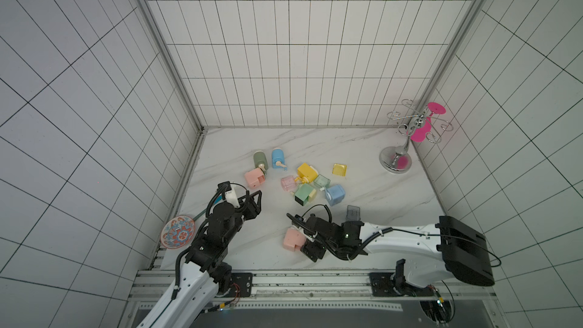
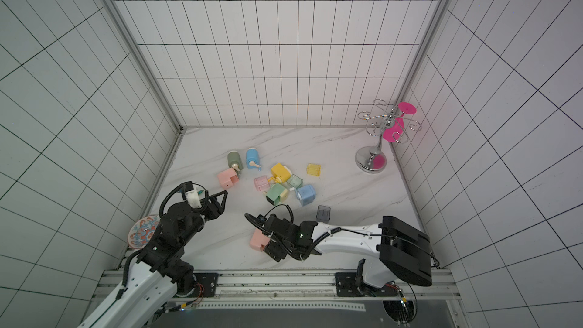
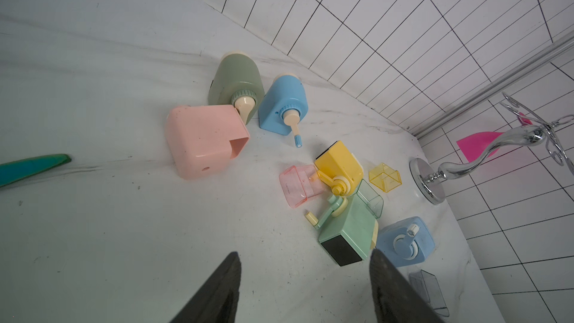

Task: Put the tray back into the pencil sharpener
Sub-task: Pick up the pencil sharpener from the center of the board.

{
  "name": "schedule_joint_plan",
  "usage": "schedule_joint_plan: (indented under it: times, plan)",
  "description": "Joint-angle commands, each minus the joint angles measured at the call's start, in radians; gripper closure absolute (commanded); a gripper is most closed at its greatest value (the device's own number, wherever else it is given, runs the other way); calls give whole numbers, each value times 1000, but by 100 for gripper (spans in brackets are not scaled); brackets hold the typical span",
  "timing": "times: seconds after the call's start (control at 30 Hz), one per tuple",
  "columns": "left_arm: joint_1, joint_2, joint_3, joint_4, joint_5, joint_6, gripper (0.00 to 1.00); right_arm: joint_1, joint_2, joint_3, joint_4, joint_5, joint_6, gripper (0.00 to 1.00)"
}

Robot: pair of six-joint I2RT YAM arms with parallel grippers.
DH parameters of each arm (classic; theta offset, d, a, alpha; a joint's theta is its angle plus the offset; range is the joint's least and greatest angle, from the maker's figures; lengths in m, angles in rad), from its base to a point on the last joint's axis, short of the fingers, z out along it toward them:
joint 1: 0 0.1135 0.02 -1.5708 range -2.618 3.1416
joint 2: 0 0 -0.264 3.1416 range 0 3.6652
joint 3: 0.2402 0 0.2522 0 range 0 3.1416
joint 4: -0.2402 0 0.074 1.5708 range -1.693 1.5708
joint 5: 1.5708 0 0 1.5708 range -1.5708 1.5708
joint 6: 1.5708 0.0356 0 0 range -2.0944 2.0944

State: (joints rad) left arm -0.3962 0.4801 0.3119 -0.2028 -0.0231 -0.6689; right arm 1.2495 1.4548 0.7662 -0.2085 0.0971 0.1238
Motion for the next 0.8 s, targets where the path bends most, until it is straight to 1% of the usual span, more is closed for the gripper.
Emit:
schedule_joint_plan:
  times: [0.0, 0.13, 0.2, 0.23, 0.33, 0.43, 0.5, 0.53, 0.57, 0.67, 0.77]
  plan:
    - [3, 4, 19, 38, 23, 17, 33, -13, 40, -15, 110, -39, -73, 18]
    - [3, 6, 25, 40, 30, 23, 33, -14, 76, -8, 137, -79, -83, 27]
    - [3, 6, 30, 44, 31, 28, 33, -16, 86, -14, 150, -88, -92, 36]
    - [3, 7, 33, 48, 32, 27, 33, -16, 87, -15, 153, -90, -94, 39]
    - [3, 8, 39, 89, 59, 20, 33, -22, 87, -24, 172, -104, -103, 52]
    - [3, 20, 53, 121, 84, 36, 33, -26, 79, -31, 188, -132, -113, 75]
    - [3, 31, 76, 120, 93, 75, 33, -31, 55, -38, 189, -159, -115, 90]
    - [3, 36, 87, 121, 98, 101, 33, -33, 35, -42, 191, -169, -113, 96]
    - [3, 42, 99, 128, 109, 128, 33, -37, 17, -48, 189, -180, -108, 100]
    - [4, 59, 155, 149, 183, 289, 34, -77, -93, -58, 149, -292, -83, 100]
    - [3, 69, 238, 143, 364, 559, 33, -168, -224, -52, 53, -446, -4, 100]
